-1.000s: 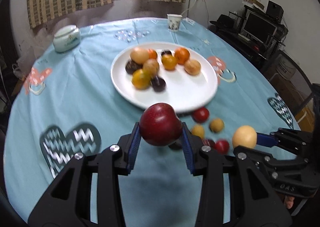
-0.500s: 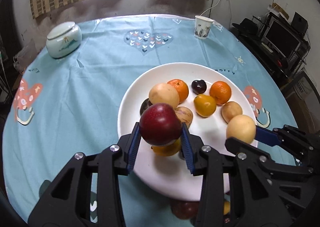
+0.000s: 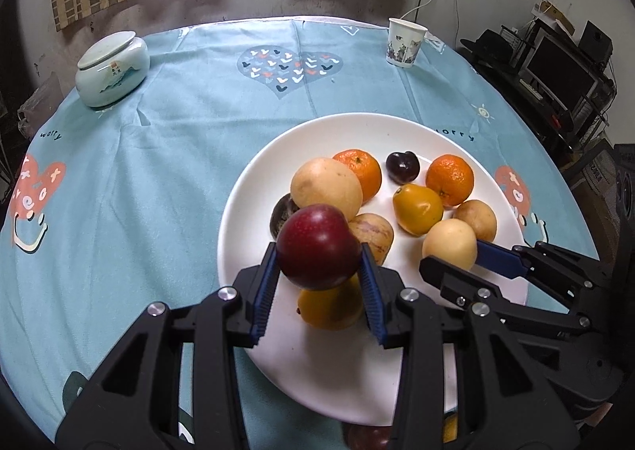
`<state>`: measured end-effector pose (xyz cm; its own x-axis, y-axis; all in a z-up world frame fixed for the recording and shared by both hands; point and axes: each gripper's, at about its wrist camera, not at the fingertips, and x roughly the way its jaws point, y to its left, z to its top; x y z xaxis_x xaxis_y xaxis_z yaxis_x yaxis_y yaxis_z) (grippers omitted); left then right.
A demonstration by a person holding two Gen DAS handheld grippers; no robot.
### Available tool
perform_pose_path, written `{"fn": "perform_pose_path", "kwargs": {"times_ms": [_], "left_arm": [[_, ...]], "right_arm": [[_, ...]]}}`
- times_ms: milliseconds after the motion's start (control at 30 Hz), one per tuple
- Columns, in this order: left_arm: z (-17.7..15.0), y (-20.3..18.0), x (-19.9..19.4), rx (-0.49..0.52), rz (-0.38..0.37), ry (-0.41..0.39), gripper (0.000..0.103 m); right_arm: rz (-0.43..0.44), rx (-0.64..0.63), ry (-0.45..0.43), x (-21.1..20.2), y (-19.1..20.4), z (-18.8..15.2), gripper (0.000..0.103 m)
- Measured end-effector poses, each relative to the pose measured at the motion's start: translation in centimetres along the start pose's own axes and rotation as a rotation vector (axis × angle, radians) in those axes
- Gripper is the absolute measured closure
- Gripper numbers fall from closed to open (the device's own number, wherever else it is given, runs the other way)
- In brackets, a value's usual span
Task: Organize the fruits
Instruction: 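Carry the pale pear and red plum onto the plate, open both tools, then grasp a red tomato with the right tool while the left tool grasps a dark plum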
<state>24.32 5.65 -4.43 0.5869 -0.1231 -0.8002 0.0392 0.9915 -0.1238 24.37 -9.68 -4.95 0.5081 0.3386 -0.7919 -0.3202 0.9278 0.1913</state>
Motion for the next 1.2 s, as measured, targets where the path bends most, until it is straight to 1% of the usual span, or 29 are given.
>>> {"fn": "perform_pose_path", "kwargs": {"times_ms": [67, 100, 133, 200, 300, 367, 433, 533, 600, 667, 700, 767, 867, 967, 1033, 1100, 1200], "left_arm": [[0.0, 0.0, -0.4, -0.003, 0.021, -0.017, 0.061], [0.0, 0.1, -0.6, -0.006, 0.031, -0.025, 0.057], [0.0, 0.2, -0.9, -0.011, 0.033, -0.037, 0.049], [0.1, 0.4, -1.4, -0.023, 0.024, -0.056, 0.044], [-0.1, 0.2, -2.3, -0.013, 0.018, -0.08, 0.044], [-0.3, -0.1, -2.8, 0.0, 0.026, -0.094, 0.042], [-0.8, -0.2, -3.6, 0.005, 0.014, -0.106, 0.038], [-1.6, -0.1, -4.8, 0.006, -0.016, -0.117, 0.033], [-2.3, -0.3, -5.9, 0.005, -0.034, -0.132, 0.032], [-3.0, -0.8, -6.9, 0.016, -0.016, -0.154, 0.029], [-3.6, -1.1, -7.5, 0.03, 0.007, -0.167, 0.027], [-4.7, -1.7, -8.3, 0.045, 0.031, -0.177, 0.027], [-6.8, -2.3, -9.3, 0.041, 0.016, -0.163, 0.027], [-9.6, -2.8, -10.5, 0.037, 0.004, -0.142, 0.027], [-11.2, -2.8, -11.2, 0.04, 0.0, -0.124, 0.027], [-12.9, -2.6, -11.9, 0.046, 0.017, -0.105, 0.025], [-14.8, -1.8, -12.7, 0.034, 0.017, -0.088, 0.022]], "right_arm": [[-0.014, 0.002, -0.011, -0.2, -0.1, 0.1, 0.051], [-0.036, 0.009, -0.031, -0.6, -0.2, 0.1, 0.042], [-0.041, 0.012, -0.052, -0.9, -0.3, 0.0, 0.042], [-0.037, 0.016, -0.065, -1.4, -0.5, 0.0, 0.042], [-0.036, 0.019, -0.075, -1.9, -0.8, -0.3, 0.042], [-0.065, 0.005, -0.084, -2.2, -0.8, -0.6, 0.042], [-0.105, 0.012, -0.096, -2.7, -1.1, -0.8, 0.042], [-0.148, 0.069, -0.111, -3.3, -2.3, -0.7, 0.042], [-0.171, 0.121, -0.124, -3.5, -3.5, -0.7, 0.042], [-0.179, 0.169, -0.128, -3.5, -4.7, -0.8, 0.042], [-0.181, 0.186, -0.125, -3.4, -5.2, -0.7, 0.042], [-0.18, 0.209, -0.125, -3.4, -6.0, -0.7, 0.042], [-0.178, 0.21, -0.145, -3.9, -6.1, -0.7, 0.042], [-0.182, 0.171, -0.159, -4.0, -5.2, -1.0, 0.042], [-0.17, 0.133, -0.141, -4.0, -4.4, -1.3, 0.042], [-0.153, 0.109, -0.098, -4.3, -3.6, -2.1, 0.042], [-0.102, 0.084, -0.066, -5.9, -2.5, -4.0, 0.042]]}}
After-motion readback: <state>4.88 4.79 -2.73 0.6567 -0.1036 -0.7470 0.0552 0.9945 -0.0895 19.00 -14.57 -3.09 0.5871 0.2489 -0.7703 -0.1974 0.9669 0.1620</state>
